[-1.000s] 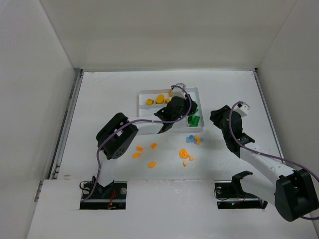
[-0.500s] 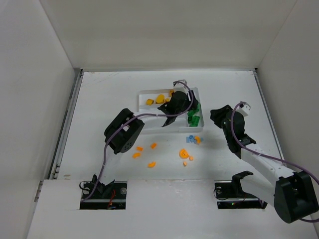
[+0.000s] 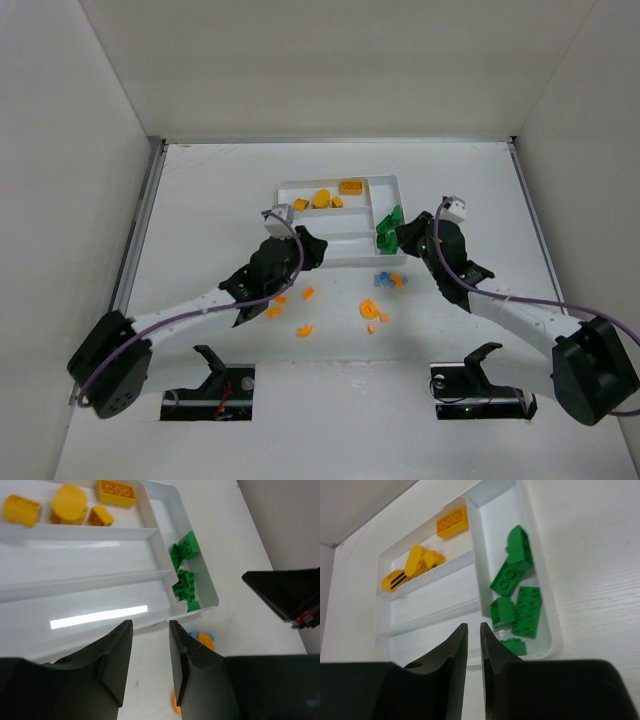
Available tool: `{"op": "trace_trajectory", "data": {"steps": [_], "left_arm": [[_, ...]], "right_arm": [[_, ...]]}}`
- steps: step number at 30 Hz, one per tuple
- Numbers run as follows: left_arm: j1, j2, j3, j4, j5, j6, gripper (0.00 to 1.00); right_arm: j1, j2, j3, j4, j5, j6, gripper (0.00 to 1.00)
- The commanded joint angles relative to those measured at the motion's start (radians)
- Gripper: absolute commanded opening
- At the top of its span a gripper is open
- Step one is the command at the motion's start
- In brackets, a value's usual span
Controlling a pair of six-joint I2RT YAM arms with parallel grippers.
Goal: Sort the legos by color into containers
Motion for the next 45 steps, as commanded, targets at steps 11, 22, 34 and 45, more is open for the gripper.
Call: {"op": "trace_trajectory", "data": {"steps": [11,22,34,45], "left_arm": [[-0.094,-0.246,-0.217,-0.361,-0.146,-0.015,0.4],[-0.152,-0.024,-0.165,-0.249,-0.144,0.063,0.45],[-0.152,0.07,-0.132,-0.239,-0.149,0.099,0.42],[-0.172,0.072,-0.119,-0.251,-0.175,0.123,0.24]], "right_arm": [[0.302,-0.027,0.064,-0.166,0.006,-0.079,0.22],[0.457,-0.172,-0.02,-0.401,0.07,0.032,0.35],[0.498,-0.015,0.011,-0.39,-0.023,-0.036,0.62],[0.514,0.04,0.04,-0.401,-0.055,-0.077,0.81]]}}
